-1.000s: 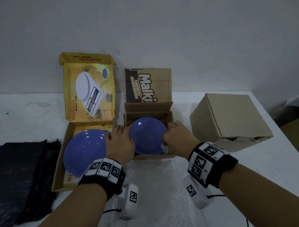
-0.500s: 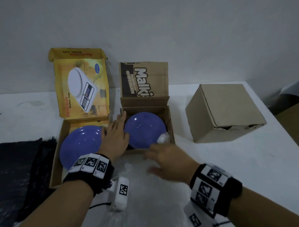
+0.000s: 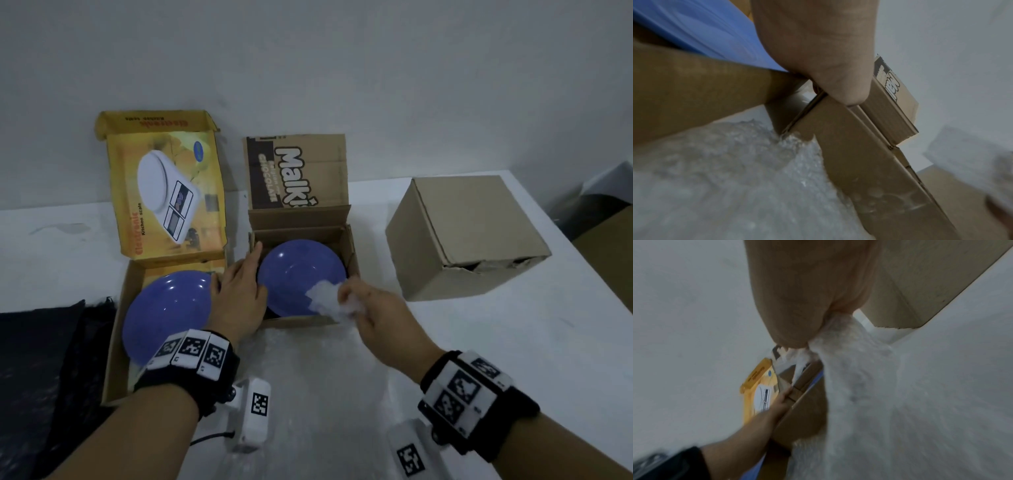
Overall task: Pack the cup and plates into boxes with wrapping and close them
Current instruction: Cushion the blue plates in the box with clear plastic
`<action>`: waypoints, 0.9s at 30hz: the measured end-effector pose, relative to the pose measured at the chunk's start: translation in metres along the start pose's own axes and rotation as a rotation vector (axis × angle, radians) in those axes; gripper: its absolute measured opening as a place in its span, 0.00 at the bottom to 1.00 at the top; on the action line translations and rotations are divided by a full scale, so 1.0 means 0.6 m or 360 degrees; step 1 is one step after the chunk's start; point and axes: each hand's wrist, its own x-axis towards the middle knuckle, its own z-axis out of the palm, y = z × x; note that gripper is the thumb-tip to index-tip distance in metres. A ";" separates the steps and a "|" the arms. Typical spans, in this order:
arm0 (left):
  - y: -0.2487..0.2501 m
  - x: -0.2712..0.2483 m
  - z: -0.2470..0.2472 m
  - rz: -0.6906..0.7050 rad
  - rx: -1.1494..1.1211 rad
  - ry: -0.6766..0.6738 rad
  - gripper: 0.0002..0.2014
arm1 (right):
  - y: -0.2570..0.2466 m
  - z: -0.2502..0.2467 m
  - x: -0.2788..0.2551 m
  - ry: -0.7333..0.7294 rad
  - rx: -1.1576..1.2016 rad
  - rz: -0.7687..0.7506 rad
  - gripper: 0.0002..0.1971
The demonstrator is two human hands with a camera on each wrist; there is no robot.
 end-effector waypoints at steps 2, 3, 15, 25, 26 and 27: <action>-0.002 0.001 0.002 -0.0003 -0.0011 0.0010 0.33 | 0.002 -0.012 0.020 0.0239 0.0203 0.0142 0.15; -0.002 0.001 0.003 -0.0012 -0.0027 0.0018 0.33 | 0.000 -0.019 0.029 0.0285 0.0234 0.0172 0.15; 0.008 -0.004 -0.002 -0.0020 -0.0032 0.0018 0.34 | -0.015 0.005 -0.002 -0.0813 -0.1064 -0.0394 0.39; 0.000 0.000 0.004 -0.0018 -0.0047 0.0006 0.35 | -0.006 0.051 -0.027 -0.0588 -0.0669 -0.0642 0.06; 0.001 0.000 0.004 -0.0017 -0.0048 0.0006 0.35 | -0.010 0.044 -0.022 -0.0544 -0.0584 -0.0567 0.08; 0.002 0.000 0.003 -0.0019 -0.0052 0.0011 0.35 | -0.014 0.036 -0.014 -0.0468 -0.0514 -0.0484 0.09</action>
